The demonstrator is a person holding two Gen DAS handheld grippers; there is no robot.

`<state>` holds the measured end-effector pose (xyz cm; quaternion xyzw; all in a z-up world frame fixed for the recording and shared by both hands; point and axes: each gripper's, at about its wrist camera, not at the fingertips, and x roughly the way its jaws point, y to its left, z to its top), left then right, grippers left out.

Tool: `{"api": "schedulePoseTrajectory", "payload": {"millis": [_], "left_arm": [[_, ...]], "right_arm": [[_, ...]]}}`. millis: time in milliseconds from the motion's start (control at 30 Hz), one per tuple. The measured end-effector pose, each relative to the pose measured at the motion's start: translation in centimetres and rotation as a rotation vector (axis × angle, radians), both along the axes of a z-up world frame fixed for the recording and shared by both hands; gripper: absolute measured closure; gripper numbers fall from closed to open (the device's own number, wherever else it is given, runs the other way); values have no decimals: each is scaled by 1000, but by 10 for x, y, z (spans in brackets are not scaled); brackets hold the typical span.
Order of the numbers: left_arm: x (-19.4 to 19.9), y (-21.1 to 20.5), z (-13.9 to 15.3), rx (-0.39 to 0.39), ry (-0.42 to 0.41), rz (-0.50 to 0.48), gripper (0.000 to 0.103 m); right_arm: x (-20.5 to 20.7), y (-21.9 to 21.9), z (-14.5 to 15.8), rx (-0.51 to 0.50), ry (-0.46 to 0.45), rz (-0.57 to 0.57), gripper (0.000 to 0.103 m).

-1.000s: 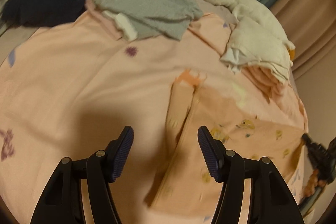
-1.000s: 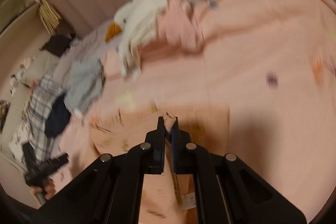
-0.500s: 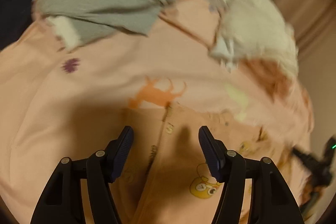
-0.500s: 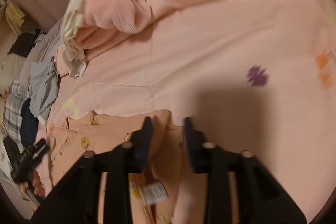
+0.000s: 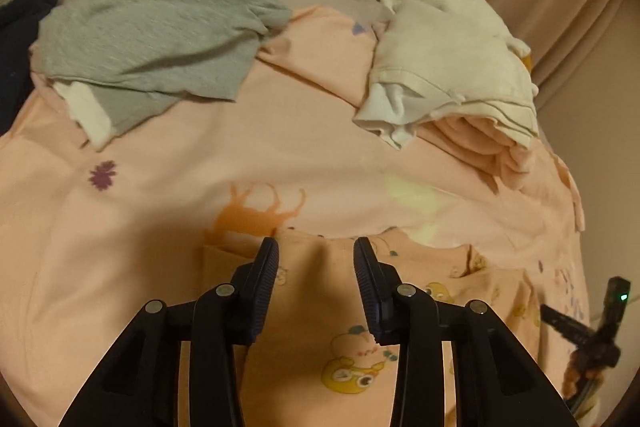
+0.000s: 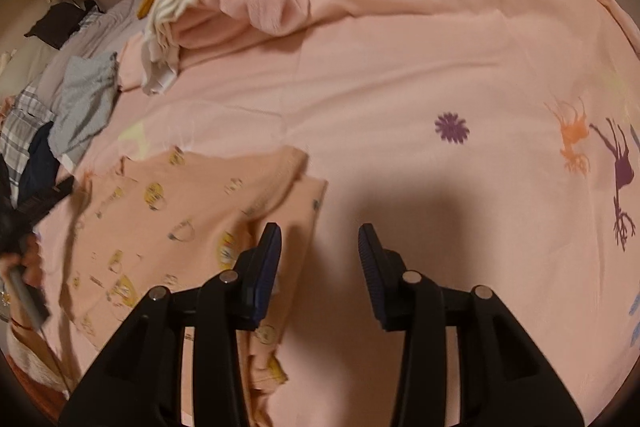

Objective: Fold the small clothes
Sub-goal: 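Press the folded shirt flat with both tools and lift them away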

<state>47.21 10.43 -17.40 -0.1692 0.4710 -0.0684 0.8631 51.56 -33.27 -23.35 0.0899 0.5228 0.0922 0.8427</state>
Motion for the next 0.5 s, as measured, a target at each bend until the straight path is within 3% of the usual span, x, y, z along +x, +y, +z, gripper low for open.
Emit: {"api": "schedulePoseTrajectory", "payload": {"millis": [133, 300, 367, 400, 500], "left_arm": [[16, -24, -26, 139, 108, -32, 65], [18, -25, -37, 144, 54, -17, 65], [20, -21, -40, 114, 45, 21, 77], [21, -18, -40, 119, 40, 41, 91], [18, -15, -34, 225, 18, 40, 95]], "right_arm": [[0, 6, -11, 20, 41, 21, 62], [-5, 11, -8, -27, 14, 57, 62], [-5, 7, -9, -8, 20, 44, 62], [-5, 6, -10, 5, 23, 32, 62], [-8, 4, -7, 24, 23, 25, 62]]}}
